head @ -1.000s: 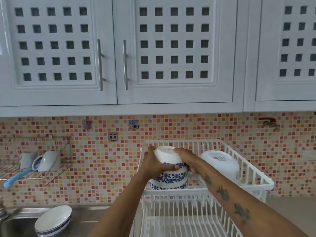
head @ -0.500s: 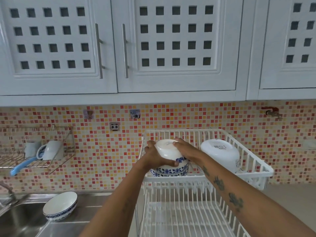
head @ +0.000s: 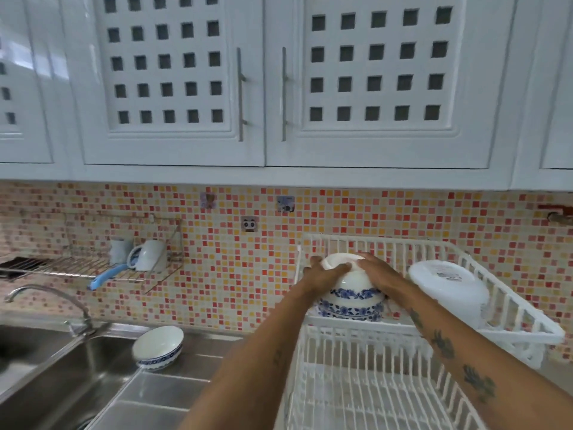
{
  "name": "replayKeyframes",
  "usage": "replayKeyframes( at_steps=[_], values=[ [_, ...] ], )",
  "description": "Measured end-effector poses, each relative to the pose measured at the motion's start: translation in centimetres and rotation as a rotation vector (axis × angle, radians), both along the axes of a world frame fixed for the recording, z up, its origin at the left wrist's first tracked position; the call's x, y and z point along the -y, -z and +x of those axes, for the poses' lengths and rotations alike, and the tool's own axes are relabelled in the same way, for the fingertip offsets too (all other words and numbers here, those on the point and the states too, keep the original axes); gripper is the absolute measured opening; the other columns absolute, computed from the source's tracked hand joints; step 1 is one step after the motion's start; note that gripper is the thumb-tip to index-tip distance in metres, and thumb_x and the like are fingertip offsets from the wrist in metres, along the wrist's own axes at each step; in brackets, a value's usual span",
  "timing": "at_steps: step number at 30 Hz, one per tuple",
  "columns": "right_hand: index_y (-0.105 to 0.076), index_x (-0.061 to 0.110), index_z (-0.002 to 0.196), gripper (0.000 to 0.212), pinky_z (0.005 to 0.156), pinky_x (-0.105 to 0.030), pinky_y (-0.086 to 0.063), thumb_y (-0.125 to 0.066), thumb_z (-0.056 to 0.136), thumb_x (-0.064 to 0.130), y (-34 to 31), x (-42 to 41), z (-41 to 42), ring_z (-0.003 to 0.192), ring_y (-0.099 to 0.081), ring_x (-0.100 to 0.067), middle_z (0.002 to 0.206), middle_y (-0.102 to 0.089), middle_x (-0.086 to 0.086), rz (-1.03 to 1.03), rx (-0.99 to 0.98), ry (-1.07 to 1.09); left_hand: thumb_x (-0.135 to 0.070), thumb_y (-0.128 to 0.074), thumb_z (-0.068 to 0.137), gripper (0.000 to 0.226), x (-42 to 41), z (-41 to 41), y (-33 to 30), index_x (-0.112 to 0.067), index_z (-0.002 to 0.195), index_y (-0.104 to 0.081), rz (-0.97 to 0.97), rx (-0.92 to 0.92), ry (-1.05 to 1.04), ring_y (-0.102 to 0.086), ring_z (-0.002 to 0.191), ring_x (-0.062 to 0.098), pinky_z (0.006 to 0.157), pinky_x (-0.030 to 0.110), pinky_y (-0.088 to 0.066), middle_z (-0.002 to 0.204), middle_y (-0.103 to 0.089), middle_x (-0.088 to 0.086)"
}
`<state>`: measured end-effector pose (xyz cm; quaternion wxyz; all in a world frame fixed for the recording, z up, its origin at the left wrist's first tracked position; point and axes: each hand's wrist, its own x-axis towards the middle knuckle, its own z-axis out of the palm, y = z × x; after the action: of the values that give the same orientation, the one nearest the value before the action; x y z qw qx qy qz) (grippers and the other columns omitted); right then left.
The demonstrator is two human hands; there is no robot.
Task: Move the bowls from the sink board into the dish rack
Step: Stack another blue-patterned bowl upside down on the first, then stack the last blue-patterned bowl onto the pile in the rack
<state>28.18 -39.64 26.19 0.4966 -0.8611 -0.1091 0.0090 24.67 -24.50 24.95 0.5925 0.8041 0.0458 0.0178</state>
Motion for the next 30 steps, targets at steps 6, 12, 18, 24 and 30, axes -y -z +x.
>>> replayKeyframes(
  at_steps=[6, 12, 18, 24, 30],
  values=[
    [-0.063, 0.006, 0.112, 0.039, 0.093, -0.034, -0.038, -0.037, 0.097, 0.03, -1.9, -3.1, -1.8, 0.12, -0.053, -0.031, 0.134, -0.055, -0.016, 0.062, 0.448, 0.292, -0.09, -0.043, 0.046, 0.141, -0.3, -2.9, -2.5, -0.008, 0.156, -0.01, 0.155, 0.083, 0.021, -0.031, 0.146, 0.035, 0.111, 0.042, -0.038, 0.162, -0.018, 0.016],
    [-0.067, 0.023, 0.091, 0.038, 0.091, -0.03, -0.043, -0.03, 0.092, 0.032, -5.4, -12.8, -7.1, 0.108, -0.057, -0.017, 0.116, -0.063, -0.005, 0.553, 0.568, 0.116, -0.061, -0.03, 0.098, 0.064, -5.8, -3.6, -2.8, -0.019, 0.146, -0.028, -0.193, 0.411, -0.104, -0.033, 0.143, 0.03, 0.119, 0.048, -0.028, 0.159, -0.025, 0.012],
    [-0.064, 0.025, 0.086, 0.046, 0.091, -0.031, -0.047, -0.023, 0.1, 0.037, -2.8, -24.5, -8.3, 0.1, -0.062, -0.016, 0.102, -0.068, -0.002, 0.706, 0.379, -0.074, -0.045, -0.025, 0.104, 0.032, -18.1, -3.6, 1.1, -0.02, 0.118, -0.04, -0.321, 0.383, -0.394, -0.05, 0.119, 0.025, 0.107, 0.045, -0.042, 0.132, -0.048, 0.009],
    [-0.062, 0.014, 0.085, 0.053, 0.085, -0.038, -0.045, -0.021, 0.103, 0.042, 7.2, -35.2, -4.5, 0.084, -0.059, -0.016, 0.103, -0.063, -0.008, 0.668, -0.128, -0.097, -0.044, -0.032, 0.103, 0.044, -30.8, -4.7, 10.5, -0.009, 0.118, -0.054, -0.595, 0.164, -0.606, -0.052, 0.087, 0.017, 0.074, 0.03, -0.044, 0.107, -0.055, 0.007],
    [-0.062, 0.004, 0.113, 0.056, 0.064, -0.026, -0.039, -0.023, 0.103, 0.043, 16.2, -42.0, -0.2, 0.097, -0.054, -0.022, 0.119, -0.065, -0.021, 0.54, -0.365, -0.051, -0.055, -0.035, 0.099, 0.049, -41.1, -5.0, 18.9, -0.012, 0.107, -0.057, -0.682, 0.053, -0.825, -0.049, 0.09, 0.02, 0.073, 0.031, -0.04, 0.108, -0.056, 0.008]
  ],
)
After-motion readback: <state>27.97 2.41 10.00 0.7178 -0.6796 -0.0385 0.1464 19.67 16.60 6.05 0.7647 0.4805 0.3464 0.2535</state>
